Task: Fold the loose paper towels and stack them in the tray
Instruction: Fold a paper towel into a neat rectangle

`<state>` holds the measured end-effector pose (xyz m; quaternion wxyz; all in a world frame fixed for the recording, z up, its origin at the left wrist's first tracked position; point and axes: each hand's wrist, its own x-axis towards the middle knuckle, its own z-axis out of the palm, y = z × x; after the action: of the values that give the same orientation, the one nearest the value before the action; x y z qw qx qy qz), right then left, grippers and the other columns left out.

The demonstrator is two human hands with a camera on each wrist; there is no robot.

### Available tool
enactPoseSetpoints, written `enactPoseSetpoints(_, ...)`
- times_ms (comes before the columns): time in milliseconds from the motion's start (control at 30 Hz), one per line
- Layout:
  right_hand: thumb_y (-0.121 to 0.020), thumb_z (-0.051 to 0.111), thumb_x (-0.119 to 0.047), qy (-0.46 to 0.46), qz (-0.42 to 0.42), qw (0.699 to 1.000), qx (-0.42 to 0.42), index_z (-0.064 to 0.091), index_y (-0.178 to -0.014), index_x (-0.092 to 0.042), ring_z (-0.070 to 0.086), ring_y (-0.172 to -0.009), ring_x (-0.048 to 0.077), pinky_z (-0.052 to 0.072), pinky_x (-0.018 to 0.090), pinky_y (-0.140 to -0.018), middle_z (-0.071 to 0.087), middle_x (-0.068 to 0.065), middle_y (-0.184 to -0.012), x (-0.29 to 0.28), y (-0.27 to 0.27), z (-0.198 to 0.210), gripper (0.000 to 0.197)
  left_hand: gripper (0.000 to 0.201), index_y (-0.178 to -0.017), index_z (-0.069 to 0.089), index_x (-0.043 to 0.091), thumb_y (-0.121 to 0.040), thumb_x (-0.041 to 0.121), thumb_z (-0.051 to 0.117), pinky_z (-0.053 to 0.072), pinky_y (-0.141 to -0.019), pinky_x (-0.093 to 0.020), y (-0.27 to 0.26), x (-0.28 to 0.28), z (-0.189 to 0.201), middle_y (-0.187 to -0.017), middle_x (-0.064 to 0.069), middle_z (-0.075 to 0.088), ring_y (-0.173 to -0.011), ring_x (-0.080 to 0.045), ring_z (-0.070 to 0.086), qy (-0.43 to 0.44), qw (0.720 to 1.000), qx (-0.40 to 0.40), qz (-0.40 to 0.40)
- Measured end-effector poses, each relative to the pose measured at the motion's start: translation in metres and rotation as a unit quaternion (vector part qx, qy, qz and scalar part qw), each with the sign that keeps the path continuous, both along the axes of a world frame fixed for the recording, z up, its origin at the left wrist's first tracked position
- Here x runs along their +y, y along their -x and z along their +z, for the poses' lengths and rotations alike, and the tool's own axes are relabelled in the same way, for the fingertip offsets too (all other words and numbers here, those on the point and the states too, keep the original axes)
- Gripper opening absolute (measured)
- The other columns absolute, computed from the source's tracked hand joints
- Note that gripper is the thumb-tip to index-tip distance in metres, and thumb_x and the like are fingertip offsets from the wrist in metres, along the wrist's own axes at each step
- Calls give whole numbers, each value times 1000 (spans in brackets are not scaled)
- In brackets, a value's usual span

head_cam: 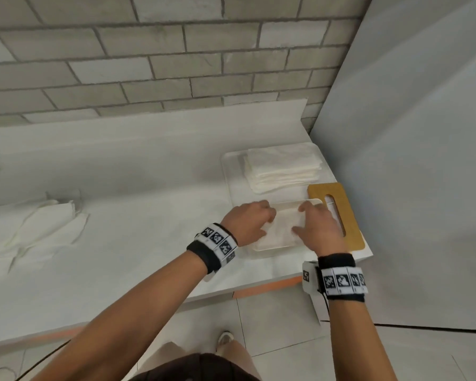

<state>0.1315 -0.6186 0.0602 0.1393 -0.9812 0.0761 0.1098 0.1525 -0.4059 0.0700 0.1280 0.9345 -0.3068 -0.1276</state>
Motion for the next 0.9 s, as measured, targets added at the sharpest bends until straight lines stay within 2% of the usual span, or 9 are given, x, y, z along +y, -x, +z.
enactPoseSetpoints(100,-99,76,-26,-51,-7,982,-183,60,-131,-21,66,-107,34,52,40,-74,64,10,-130,43,32,25,36,16,-114,63,27,-102,37,62,56,-77,-38,26,61,8,-117,10,64,-93,-18,66,166,980,-39,102)
enactPoseSetpoints(167,-103,71,-28,-116,12,964,-238,62,-125,-25,66,-99,29,49,37,-69,67,4,-123,89,53,34,25,7,-104,64,34,-102,39,60,59,-78,-38,42,116,1,-104,15,67,-93,-10,67,207,963,-56,162)
enactPoseSetpoints(267,-104,69,-25,-199,39,940,-274,67,-113,-27,68,-92,19,56,37,-71,72,-5,-107,165,73,18,9,4,-97,62,36,-100,38,61,61,-76,-38,63,212,-19,-94,18,70,-89,-3,68,209,938,-63,269)
enactPoseSetpoints(400,-104,68,-24,-253,72,937,-231,66,-104,-31,69,-84,6,59,36,-71,72,-15,-93,270,82,-31,7,10,-96,64,34,-96,24,68,62,-74,-41,83,346,-38,-94,15,72,-89,-14,71,183,893,-91,402)
enactPoseSetpoints(533,-104,66,-29,-286,94,944,-136,63,-100,-36,69,-87,-1,61,36,-75,72,-20,-93,367,72,-62,9,24,-114,69,15,-91,18,76,57,-80,-48,79,463,-45,-115,-8,71,-112,-37,63,103,871,-133,461)
enactPoseSetpoints(633,-103,65,-38,-291,117,943,-106,61,-109,-37,68,-92,3,61,38,-79,71,-17,-104,441,50,-69,7,63,-134,58,10,-80,26,86,54,-91,-60,64,535,-55,-136,-16,59,-129,-44,50,34,875,-99,472)
enactPoseSetpoints(733,-101,68,-39,-292,153,939,-96,56,-125,-33,67,-108,16,57,38,-88,67,-8,-123,507,23,-65,28,83,-146,43,8,-79,31,86,49,-103,-61,55,583,-66,-148,-16,47,-140,-41,42,-11,887,-2,462)
enactPoseSetpoints(800,-100,69,-36,-287,187,935,-93,54,-135,-28,61,-118,23,52,40,-95,64,-2,-132,546,6,-60,39,76,-142,37,10,-83,27,81,51,-98,-54,58,600,-74,-142,-16,51,-130,-41,52,3,891,52,450)
enactPoseSetpoints(900,-98,70,-39,-226,262,936,-65,49,-145,-23,55,-127,32,47,48,-103,60,5,-143,595,-16,-60,54,55,-132,38,17,-89,22,73,53,-83,-45,69,620,-88,-125,-14,62,-105,-38,65,18,904,51,424)
